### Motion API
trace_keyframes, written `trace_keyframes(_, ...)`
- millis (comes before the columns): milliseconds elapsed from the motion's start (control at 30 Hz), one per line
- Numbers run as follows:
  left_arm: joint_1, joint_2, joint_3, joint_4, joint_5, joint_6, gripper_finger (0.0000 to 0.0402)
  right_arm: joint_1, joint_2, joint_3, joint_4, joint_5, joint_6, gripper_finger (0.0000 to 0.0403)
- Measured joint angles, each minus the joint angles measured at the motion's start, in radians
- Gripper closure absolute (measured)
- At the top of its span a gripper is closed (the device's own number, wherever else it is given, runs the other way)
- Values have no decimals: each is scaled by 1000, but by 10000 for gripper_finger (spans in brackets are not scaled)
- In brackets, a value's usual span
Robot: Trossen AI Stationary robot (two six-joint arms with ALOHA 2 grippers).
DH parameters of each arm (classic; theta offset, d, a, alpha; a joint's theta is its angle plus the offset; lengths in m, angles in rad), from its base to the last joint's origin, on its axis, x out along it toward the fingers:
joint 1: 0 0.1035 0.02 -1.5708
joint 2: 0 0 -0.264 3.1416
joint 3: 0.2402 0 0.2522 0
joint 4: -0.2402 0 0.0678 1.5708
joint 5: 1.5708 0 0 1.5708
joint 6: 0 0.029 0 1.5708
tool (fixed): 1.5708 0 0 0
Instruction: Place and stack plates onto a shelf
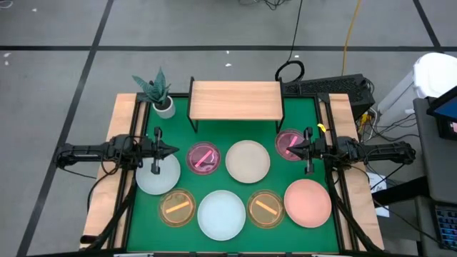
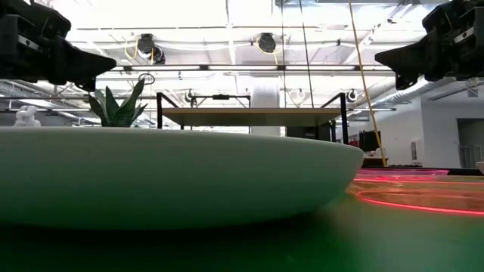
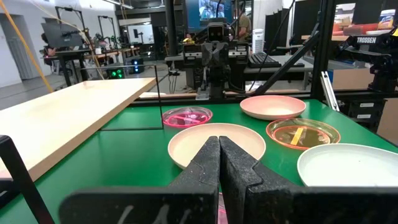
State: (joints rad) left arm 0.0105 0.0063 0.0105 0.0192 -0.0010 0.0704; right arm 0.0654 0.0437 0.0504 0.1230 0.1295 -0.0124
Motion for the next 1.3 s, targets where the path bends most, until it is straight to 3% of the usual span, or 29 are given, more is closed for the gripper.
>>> trace_keyframes(500,0,0,0,0,0,0,400,0,1,3,30,1,111,403)
trace_keyframes(667,0,0,0,0,0,0,400,1,20,67,22,0,122,403)
trace_keyframes(933,0,0,0,0,0,3,400,1,204,296,-66,30,91,403)
trace_keyframes(1300,0,0,0,0,0,-5,400,1,613,829,-438,34,141,403)
